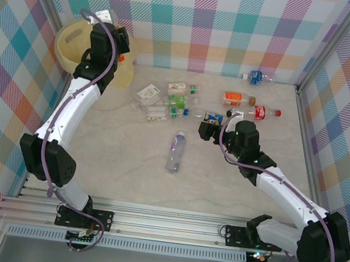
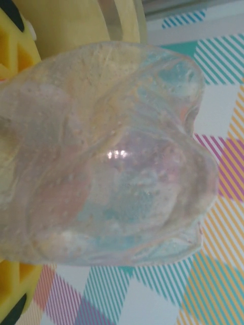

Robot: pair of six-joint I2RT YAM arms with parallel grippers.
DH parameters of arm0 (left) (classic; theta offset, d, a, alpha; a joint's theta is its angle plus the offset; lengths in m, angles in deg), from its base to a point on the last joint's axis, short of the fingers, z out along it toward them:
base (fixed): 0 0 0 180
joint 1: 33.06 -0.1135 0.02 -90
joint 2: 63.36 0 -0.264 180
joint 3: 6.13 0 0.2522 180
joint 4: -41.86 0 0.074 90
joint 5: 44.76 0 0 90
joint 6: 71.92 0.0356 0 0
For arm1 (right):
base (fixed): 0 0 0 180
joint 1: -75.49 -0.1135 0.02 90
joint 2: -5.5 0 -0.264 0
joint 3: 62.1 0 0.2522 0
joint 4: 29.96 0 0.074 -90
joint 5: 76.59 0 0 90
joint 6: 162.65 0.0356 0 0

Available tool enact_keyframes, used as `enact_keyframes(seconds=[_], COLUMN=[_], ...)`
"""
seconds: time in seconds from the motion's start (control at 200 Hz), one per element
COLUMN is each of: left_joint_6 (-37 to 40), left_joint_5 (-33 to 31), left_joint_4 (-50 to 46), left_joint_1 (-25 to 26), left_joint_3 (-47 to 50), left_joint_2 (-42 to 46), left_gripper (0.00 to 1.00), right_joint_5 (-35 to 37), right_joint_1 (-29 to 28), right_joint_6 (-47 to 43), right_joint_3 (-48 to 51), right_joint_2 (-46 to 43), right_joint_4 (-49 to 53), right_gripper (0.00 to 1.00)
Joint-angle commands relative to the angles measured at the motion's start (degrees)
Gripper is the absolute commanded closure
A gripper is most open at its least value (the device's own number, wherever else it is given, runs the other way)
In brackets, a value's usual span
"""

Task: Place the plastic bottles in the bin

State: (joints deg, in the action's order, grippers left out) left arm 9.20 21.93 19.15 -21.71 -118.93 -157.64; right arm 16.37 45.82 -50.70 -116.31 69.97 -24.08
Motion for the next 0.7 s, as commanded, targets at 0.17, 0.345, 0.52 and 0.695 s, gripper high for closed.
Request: enact_keyframes(seconds=[0.17, 0.345, 0.52, 0.695], left_joint_6=[1.6, 1.0, 0.8, 1.2], left_joint_5=[-3.9, -2.7, -1.7, -3.7], left_joint_4=[-0.4, -6.4, -12.0, -16.3], left_joint_1=[-6.8, -9.4, -9.9, -10.2], left_joint_3=[-3.2, -7.4, -9.7, -11.9], left_joint_2=[-4.4, -8.5, -11.9, -15.6], left_gripper=[0.55, 0.55, 0.55, 0.54], right_joint_5=[0.4, 0.6, 0.6, 0.7], right_joint_1=[-0.3, -0.3, -0.3, -0.3], right_joint_6=[-0.9, -0.7, -0.4, -0.6], right_joint_3=[-2.3, -2.3, -2.4, -2.5], right_joint_2=[0.3, 0.6, 0.8, 0.7], right_joint_4=[0.5, 0.5, 0.9, 1.7], right_gripper=[0.00, 0.00, 0.00, 0.00])
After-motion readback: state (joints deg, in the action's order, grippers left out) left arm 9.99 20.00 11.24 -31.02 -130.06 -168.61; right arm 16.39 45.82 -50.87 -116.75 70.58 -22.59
